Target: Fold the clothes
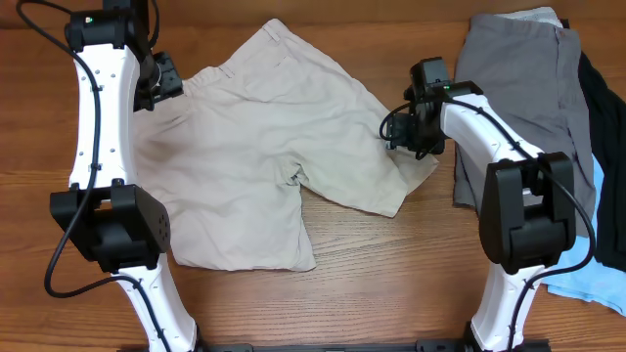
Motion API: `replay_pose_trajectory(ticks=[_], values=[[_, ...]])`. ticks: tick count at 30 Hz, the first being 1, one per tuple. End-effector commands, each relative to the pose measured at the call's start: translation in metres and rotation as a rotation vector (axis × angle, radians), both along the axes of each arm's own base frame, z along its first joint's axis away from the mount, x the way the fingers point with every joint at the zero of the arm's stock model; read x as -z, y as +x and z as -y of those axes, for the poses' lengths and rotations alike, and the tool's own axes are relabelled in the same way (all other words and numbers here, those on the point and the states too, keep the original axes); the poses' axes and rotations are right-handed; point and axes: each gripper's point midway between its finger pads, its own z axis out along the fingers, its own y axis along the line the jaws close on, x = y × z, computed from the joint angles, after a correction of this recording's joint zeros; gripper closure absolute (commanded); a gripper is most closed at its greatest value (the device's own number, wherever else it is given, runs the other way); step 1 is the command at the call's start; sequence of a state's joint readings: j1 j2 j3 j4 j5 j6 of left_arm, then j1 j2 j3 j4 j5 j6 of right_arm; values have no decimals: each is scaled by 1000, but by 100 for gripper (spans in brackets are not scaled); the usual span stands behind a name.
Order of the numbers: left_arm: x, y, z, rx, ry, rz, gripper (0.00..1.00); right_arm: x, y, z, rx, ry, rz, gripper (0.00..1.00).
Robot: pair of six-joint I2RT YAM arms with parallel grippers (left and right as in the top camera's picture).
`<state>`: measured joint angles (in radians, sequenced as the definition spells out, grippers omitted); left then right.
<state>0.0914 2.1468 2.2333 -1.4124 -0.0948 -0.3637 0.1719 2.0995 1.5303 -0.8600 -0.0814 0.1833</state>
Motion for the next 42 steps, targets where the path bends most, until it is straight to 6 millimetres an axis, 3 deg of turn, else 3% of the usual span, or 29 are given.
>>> replay_pose_trajectory(ticks=[1, 4, 8, 12, 15, 18, 20, 25, 29, 35, 36, 39, 42], values=[[-21, 1, 1, 9, 14, 50, 35, 5, -7, 0, -8, -7, -26, 28], [-21, 1, 1, 9, 15, 50, 25, 6, -18, 2, -8, -15, -75, 29], [-21, 1, 1, 9, 15, 53, 21, 11, -41, -9, -41, -20, -151, 32], [-21, 2, 2, 9, 15, 53, 20, 27, -53, -20, -77, -34, -158, 32], [-21, 2, 1, 9, 15, 53, 20, 48, -57, -13, -60, -76, -130, 32], [-21, 2, 2, 9, 15, 54, 19, 55, -45, 11, -2, -154, -77, 33], [-21, 2, 2, 9, 15, 55, 19, 53, -16, 36, 63, -185, 21, 36], [-21, 5, 5, 15, -4, 70, 19, 40, 28, 66, 160, -160, 174, 38], [-22, 8, 7, 19, -16, 80, 18, 13, 49, 80, 187, -156, 207, 37], [-22, 9, 8, 21, -19, 85, 18, -70, 63, 60, 128, -60, 164, 9], [-22, 9, 8, 20, -19, 86, 17, -96, 56, 41, 96, 42, 125, 2], [-22, 9, 7, 34, -14, 84, 15, -134, 32, 6, 44, 210, 41, 0], [-22, 9, 7, 41, -12, 82, 14, -151, -2, -22, -18, 265, -67, 0]])
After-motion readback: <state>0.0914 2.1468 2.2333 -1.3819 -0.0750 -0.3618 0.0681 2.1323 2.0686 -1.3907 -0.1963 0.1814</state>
